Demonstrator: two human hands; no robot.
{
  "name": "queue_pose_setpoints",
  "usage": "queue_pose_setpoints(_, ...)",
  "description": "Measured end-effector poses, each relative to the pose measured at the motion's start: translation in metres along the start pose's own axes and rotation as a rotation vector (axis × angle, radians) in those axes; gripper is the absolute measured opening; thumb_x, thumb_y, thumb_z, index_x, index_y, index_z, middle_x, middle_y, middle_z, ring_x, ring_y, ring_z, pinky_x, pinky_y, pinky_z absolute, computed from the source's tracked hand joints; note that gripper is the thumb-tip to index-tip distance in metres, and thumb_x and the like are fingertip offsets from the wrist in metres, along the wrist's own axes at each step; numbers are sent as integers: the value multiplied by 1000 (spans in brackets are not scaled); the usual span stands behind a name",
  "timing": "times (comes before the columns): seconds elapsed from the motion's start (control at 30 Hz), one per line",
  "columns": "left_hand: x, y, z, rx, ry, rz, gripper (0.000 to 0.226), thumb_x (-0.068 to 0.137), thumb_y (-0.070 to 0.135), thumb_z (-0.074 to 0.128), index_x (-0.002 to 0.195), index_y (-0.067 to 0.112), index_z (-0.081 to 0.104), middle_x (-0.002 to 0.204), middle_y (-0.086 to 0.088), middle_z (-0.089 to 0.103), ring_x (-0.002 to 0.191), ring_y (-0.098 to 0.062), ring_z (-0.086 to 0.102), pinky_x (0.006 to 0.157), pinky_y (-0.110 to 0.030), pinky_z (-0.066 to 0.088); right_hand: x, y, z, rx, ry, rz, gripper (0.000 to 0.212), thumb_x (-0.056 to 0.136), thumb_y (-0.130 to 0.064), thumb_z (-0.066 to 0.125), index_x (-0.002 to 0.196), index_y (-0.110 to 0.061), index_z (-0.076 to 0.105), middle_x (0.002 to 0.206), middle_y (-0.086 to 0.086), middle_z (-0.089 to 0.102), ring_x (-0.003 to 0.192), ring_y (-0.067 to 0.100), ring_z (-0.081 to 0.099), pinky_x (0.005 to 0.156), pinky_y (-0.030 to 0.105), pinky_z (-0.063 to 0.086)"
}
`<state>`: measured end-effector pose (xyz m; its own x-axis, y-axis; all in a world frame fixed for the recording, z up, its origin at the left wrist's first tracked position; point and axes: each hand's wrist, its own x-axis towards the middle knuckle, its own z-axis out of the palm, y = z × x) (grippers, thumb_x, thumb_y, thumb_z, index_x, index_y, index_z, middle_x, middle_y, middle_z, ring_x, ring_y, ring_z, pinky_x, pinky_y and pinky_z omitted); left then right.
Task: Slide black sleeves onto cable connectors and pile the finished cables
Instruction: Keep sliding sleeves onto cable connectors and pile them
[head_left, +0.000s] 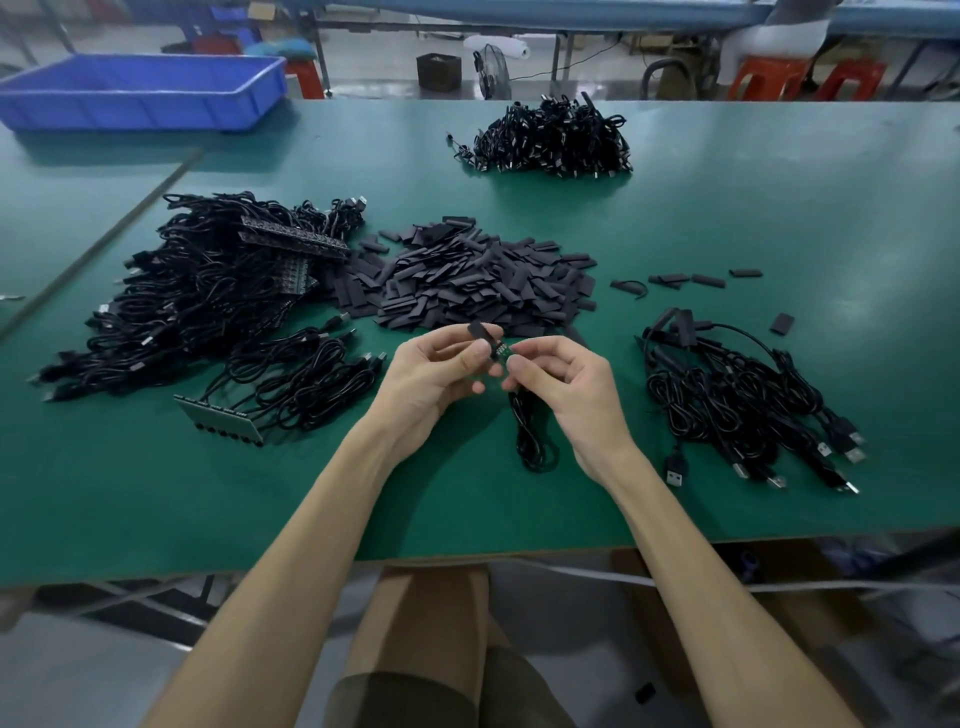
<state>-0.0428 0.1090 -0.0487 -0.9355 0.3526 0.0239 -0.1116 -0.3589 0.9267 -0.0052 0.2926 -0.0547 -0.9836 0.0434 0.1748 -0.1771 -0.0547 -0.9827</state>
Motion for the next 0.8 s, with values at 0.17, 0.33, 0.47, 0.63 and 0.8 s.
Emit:
queue_pose_setpoints(0.17, -1, -1, 0, -80, 74, 35, 27, 87, 19, 74, 110, 4, 73, 116, -16, 73, 89, -16, 69, 71, -23, 55, 0, 0, 0, -14, -4, 22, 11, 92, -18, 77, 91, -9, 71, 79, 9, 78, 77, 17, 75, 81, 22, 56)
queue_pose_setpoints(0.33, -2, -1, 2, -30, 103, 34, 29, 84, 24, 75, 108, 7, 75, 113, -14, 75, 95, -16, 71, 70, -21, 51, 0, 1, -1, -32, -18, 40, 13, 94, -19, 75, 89, -8, 72, 77, 8, 78, 75, 15, 74, 80, 23, 56)
queue_pose_setpoints(0.47, -3, -2, 3, 3, 103, 12, 26, 82, 26, 76, 105, 13, 77, 113, -11, 76, 103, -16, 71, 78, -23, 49, -1, 1, -1, -23, -10, 52, 14, 95, -20, 75, 89, -8, 72, 77, 8, 78, 73, 15, 73, 77, 25, 57)
queue_pose_setpoints(0.63, -3, -2, 4, 11, 105, -3, 22, 81, 25, 78, 99, 13, 78, 112, -9, 76, 102, -15, 71, 79, -25, 50, -2, 1, -2, -14, 9, 52, 14, 95, -19, 75, 92, -6, 72, 78, 9, 78, 74, 15, 74, 78, 22, 56)
queue_pose_setpoints(0.8, -5, -1, 5, 19, 79, 6, 13, 80, 24, 79, 91, 20, 82, 111, -9, 77, 102, -17, 72, 77, -24, 51, -2, 1, -3, -18, 26, 63, 13, 95, -19, 75, 92, -7, 72, 79, 9, 78, 75, 15, 74, 81, 26, 59)
